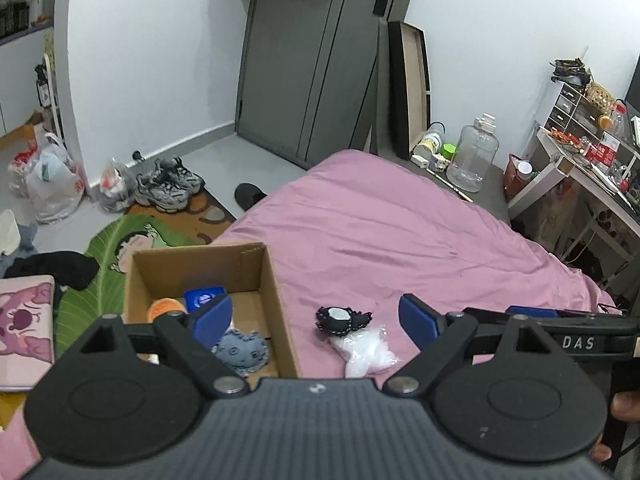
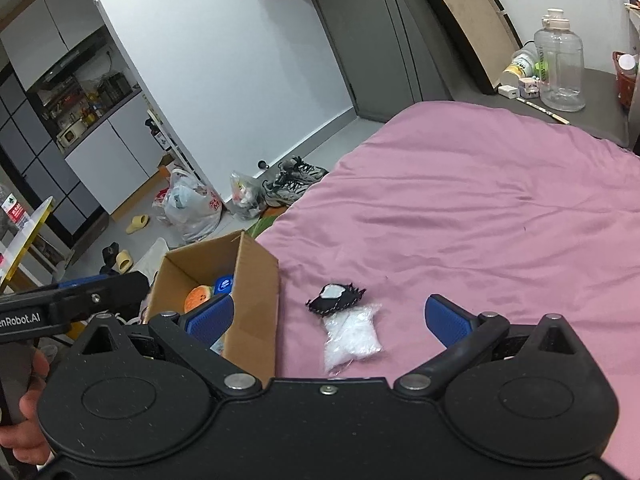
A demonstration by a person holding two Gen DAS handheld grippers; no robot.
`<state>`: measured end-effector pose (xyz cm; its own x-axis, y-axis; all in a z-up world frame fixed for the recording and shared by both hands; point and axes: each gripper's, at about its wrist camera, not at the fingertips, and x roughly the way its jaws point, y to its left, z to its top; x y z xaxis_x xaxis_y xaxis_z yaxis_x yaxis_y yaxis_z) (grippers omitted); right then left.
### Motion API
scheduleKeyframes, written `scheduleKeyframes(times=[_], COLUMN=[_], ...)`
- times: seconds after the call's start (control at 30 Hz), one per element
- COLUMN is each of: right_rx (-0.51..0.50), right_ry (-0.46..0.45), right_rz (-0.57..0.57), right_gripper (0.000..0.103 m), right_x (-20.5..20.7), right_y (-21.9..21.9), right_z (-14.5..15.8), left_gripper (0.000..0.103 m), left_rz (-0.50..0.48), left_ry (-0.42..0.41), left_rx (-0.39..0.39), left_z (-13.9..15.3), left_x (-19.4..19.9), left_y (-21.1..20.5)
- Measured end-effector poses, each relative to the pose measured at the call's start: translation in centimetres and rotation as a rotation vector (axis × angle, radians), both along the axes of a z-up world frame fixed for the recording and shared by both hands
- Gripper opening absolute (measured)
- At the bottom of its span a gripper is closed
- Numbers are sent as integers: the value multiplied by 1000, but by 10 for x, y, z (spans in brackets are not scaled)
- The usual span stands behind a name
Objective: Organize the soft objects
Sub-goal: 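Move both tools back over the bed toward the black item and clear bag, then grasp the clear stuffing bag with the right gripper while the left grasps the black fabric item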
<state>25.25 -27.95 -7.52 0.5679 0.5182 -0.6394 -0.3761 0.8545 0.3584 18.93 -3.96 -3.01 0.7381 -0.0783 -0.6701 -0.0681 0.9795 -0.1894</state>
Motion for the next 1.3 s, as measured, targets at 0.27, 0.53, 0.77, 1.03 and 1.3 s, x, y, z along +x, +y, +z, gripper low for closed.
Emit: scheduleKeyframes(times=[0.27, 0.53, 0.77, 1.03, 1.3], right_rx=[-10, 22, 10, 49, 98], right_ry=[50, 166, 204, 251, 294], right_rz=[73, 130, 199, 240, 265], right_gripper=[95, 95, 95, 81, 38], right_x=[33, 60, 78, 80, 83], right_y=[3, 15, 30, 22, 2], right_z=[-25, -67, -88, -113, -122], left_gripper=[87, 87, 87, 87, 86], left_rz=[-38, -122, -116, -42, -20], left_ry=[48, 151, 217, 272, 301], left_rx=[88, 177, 152, 61, 60], left_z=[-16, -21, -38, -53, -68], left_x=[27, 58, 85, 114, 137], left_y=[-15, -26, -38, -40, -59])
